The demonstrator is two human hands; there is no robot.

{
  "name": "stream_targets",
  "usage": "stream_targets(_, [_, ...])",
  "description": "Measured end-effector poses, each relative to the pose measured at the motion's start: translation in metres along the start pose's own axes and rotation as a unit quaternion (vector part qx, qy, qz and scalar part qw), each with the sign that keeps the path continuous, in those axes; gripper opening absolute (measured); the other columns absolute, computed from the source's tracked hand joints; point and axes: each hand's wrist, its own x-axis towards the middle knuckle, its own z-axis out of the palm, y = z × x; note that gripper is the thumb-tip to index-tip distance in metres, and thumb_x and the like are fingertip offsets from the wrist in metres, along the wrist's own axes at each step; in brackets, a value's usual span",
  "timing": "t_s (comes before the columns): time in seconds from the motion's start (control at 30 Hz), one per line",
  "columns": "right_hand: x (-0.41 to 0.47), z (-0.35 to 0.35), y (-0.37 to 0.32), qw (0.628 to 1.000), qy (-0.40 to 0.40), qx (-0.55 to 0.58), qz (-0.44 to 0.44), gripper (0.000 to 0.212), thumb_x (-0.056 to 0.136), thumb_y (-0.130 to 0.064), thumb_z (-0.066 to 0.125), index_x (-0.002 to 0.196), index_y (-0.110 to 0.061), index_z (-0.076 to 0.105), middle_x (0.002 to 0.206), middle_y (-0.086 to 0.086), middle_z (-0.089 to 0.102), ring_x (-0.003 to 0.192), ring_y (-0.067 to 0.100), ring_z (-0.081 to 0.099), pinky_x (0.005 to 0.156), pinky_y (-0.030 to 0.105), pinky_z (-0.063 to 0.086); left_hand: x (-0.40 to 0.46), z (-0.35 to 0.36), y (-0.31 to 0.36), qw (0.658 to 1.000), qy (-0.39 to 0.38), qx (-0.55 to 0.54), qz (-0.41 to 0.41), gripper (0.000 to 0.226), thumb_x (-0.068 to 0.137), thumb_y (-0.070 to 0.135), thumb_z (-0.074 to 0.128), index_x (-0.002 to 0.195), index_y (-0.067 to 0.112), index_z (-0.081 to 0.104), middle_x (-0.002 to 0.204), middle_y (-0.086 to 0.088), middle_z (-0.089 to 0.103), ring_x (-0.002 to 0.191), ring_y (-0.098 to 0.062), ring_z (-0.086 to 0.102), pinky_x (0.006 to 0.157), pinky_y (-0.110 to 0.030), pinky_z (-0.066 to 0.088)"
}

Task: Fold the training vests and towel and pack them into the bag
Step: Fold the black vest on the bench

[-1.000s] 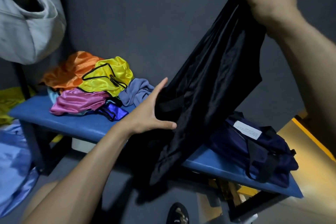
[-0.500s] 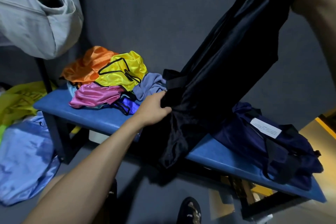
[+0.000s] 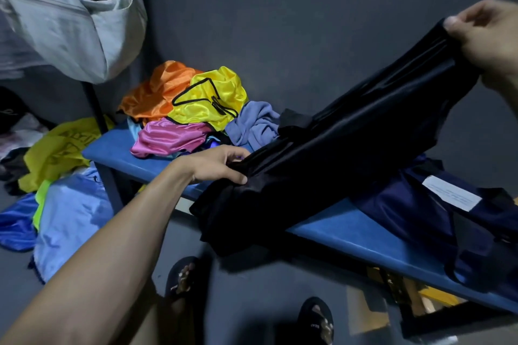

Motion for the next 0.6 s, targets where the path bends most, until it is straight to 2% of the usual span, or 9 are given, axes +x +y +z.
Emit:
stream_targets(0.1, [0.002,0.019,0.035,0.998,0.003,0.019,0.054,0.029,0.093,-0.039,0.069,0.07,-0.028,0.056,0.074,-0.009,0.056,0.054,-0.001,0.051,0.043,0.015,0.042,0.001,-0.005,-0.009,0.999,0.017,0.005,-0.039,0.049,0.074,0.007,0.08,0.121,0.014,0.064,0.118,-0.02,0.071,0.11,-0.035,0.069,0.101,-0.051,0.053])
stream_targets(0.17, [0.003,0.031,0.061,0.994,0.007,0.022,0.103,0.029,0.092,-0.04,0.07,0.069,-0.028,0.057,0.075,-0.008,0.058,0.062,0.008,0.054,0.051,0.021,0.05,-0.002,-0.009,-0.013,0.996,0.009,0.057,-0.064,0.053,0.069,0.007,0.08,0.119,0.015,0.066,0.115,-0.012,0.074,0.106,-0.028,0.071,0.098,-0.046,0.056])
stream_targets(0.27, [0.013,0.051,0.109,0.985,0.005,0.022,0.17,0.024,0.085,-0.048,0.071,0.073,-0.027,0.065,0.082,-0.003,0.065,0.083,0.026,0.069,0.084,0.04,0.059,-0.005,-0.019,-0.026,0.989,0.009,0.115,-0.092,0.052,0.053,0.027,0.075,0.102,0.011,0.073,0.1,-0.008,0.077,0.091,-0.023,0.074,0.087,-0.046,0.058])
stream_targets(0.33, [0.016,0.065,0.132,0.979,-0.015,0.005,0.205,0.021,0.089,-0.045,0.071,0.088,-0.024,0.071,0.094,0.006,0.068,0.092,0.032,0.068,0.089,0.043,0.056,-0.006,-0.029,-0.033,0.984,0.062,0.125,-0.106,0.05,0.05,0.036,0.069,0.092,0.009,0.073,0.086,-0.005,0.076,0.075,-0.02,0.07,0.075,-0.038,0.056])
stream_targets(0.4, [0.015,0.078,0.152,0.971,-0.028,-0.027,0.237,0.024,0.091,-0.041,0.071,0.09,-0.017,0.069,0.1,0.01,0.067,0.091,0.032,0.067,0.086,0.044,0.055,-0.005,-0.037,-0.035,0.978,0.113,0.144,-0.102,0.041,0.058,0.036,0.069,0.089,0.009,0.071,0.078,-0.002,0.072,0.067,-0.015,0.065,0.069,-0.033,0.05])
stream_targets(0.47, [0.011,0.089,0.165,0.961,-0.035,-0.075,0.264,0.028,0.084,-0.043,0.073,0.077,-0.017,0.064,0.099,0.015,0.07,0.092,0.037,0.07,0.09,0.052,0.057,-0.002,-0.04,-0.039,0.974,0.145,0.153,-0.08,0.019,0.076,0.021,0.075,0.092,0.012,0.07,0.082,-0.003,0.073,0.069,-0.011,0.065,0.07,-0.03,0.051])
stream_targets(0.53, [0.01,0.103,0.177,0.953,-0.04,-0.118,0.274,0.029,0.082,-0.042,0.072,0.073,-0.017,0.061,0.106,0.019,0.07,0.099,0.042,0.069,0.097,0.055,0.055,0.002,-0.042,-0.045,0.974,0.165,0.146,-0.058,0.013,0.084,0.01,0.077,0.094,0.014,0.07,0.085,-0.001,0.073,0.07,-0.007,0.065,0.07,-0.026,0.051])
stream_targets(0.6, [-0.003,0.116,0.169,0.947,-0.054,-0.192,0.251,0.021,0.091,-0.036,0.067,0.085,-0.015,0.064,0.117,0.022,0.067,0.108,0.045,0.064,0.099,0.053,0.053,0.007,-0.043,-0.049,0.977,0.162,0.129,-0.05,0.013,0.086,0.008,0.078,0.095,0.013,0.07,0.086,-0.002,0.074,0.072,-0.008,0.067,0.072,-0.026,0.052])
